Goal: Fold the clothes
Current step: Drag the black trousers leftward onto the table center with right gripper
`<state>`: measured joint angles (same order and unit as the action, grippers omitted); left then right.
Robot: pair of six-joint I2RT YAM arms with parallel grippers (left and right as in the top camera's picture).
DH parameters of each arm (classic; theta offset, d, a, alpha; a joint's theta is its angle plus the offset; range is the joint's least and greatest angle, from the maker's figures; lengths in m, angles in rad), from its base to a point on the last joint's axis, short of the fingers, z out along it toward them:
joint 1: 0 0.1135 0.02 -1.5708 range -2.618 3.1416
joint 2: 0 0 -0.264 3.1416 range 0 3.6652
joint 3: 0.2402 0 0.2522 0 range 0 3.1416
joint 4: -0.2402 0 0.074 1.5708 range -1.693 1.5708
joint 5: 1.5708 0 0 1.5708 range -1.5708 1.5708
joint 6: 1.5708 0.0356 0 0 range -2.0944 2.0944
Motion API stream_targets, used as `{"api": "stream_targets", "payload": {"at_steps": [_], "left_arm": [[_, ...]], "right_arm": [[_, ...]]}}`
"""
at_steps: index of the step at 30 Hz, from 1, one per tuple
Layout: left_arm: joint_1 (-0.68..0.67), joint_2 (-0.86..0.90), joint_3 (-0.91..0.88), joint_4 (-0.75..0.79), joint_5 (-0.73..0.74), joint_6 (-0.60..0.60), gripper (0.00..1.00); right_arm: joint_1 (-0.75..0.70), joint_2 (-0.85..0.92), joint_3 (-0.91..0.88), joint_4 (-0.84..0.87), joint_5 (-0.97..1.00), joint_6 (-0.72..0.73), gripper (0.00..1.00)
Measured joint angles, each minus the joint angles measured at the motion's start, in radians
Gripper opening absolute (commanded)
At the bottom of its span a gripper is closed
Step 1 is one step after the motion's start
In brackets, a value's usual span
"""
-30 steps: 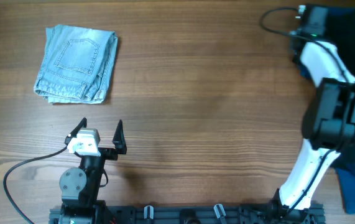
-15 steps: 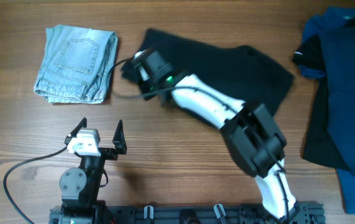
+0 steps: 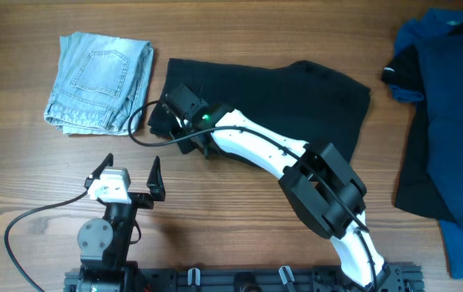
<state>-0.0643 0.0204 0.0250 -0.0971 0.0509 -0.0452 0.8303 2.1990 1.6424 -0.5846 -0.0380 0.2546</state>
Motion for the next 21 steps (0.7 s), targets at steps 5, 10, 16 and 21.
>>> {"api": "stream_targets", "payload": {"at_steps": [5,10,16,21], "left_arm": [[0.000,0.000,0.000,0.000,0.000,0.000,1.00],[0.000,0.000,0.000,0.000,0.000,0.000,1.00],[0.000,0.000,0.000,0.000,0.000,0.000,1.00],[0.000,0.000,0.000,0.000,0.000,0.000,1.00]], "right_arm": [[-0.003,-0.027,0.000,-0.040,-0.039,0.015,0.07],[-0.011,-0.071,0.000,-0.111,-0.074,0.040,0.24],[-0.051,-0.133,0.000,-0.136,-0.086,0.075,0.51],[-0.191,-0.273,0.000,-0.234,-0.092,0.082,0.54]]}}
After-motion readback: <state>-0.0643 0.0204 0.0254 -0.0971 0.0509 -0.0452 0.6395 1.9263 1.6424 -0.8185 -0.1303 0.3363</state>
